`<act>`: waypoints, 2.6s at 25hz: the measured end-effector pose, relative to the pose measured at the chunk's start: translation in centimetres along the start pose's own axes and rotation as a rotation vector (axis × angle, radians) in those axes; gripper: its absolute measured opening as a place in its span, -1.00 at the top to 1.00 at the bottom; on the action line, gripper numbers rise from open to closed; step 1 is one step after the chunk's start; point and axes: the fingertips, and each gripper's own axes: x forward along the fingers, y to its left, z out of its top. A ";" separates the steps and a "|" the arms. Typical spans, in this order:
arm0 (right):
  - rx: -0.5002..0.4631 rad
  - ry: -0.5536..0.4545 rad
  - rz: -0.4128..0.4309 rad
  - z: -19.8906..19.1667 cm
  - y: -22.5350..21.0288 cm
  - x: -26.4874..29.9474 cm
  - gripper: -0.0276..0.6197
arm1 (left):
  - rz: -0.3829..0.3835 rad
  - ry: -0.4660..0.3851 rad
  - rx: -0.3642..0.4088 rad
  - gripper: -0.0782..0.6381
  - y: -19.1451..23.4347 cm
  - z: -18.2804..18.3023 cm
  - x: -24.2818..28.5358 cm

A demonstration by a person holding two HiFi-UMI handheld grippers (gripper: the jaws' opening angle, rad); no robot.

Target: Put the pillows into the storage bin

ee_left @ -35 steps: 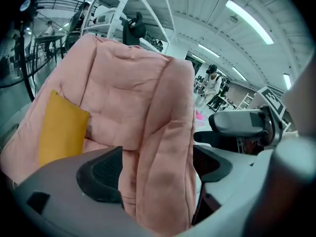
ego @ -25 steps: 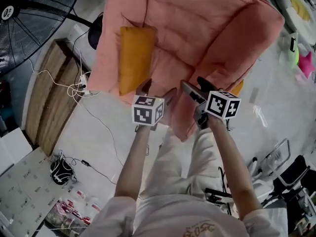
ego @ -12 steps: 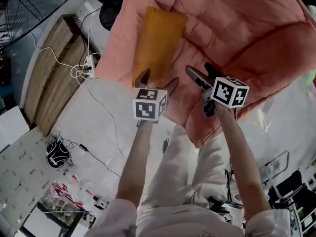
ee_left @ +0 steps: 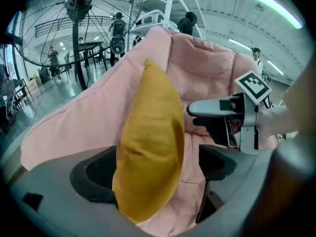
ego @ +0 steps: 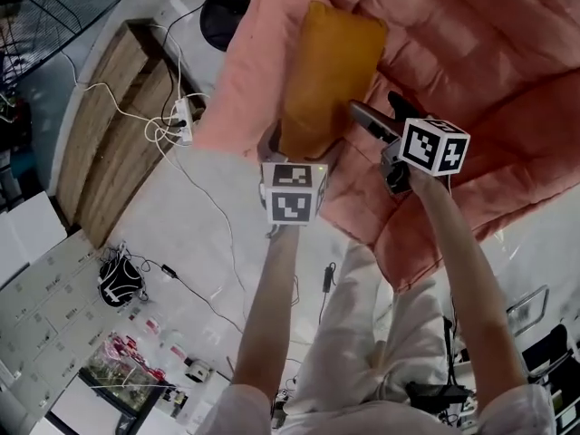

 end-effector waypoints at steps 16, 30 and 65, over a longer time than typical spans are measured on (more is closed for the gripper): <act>0.052 -0.034 0.064 1.4 0.7 7.4 -0.90 | 0.054 0.087 0.170 -0.90 1.4 -1.5 6.1; 0.089 -0.034 0.059 0.9 1.5 5.0 -0.63 | 0.047 0.100 0.235 -0.58 1.2 -1.5 4.0; 0.204 -0.224 -0.065 5.6 12.0 -20.8 -0.53 | -0.184 0.027 0.532 -0.53 -14.3 6.6 -15.6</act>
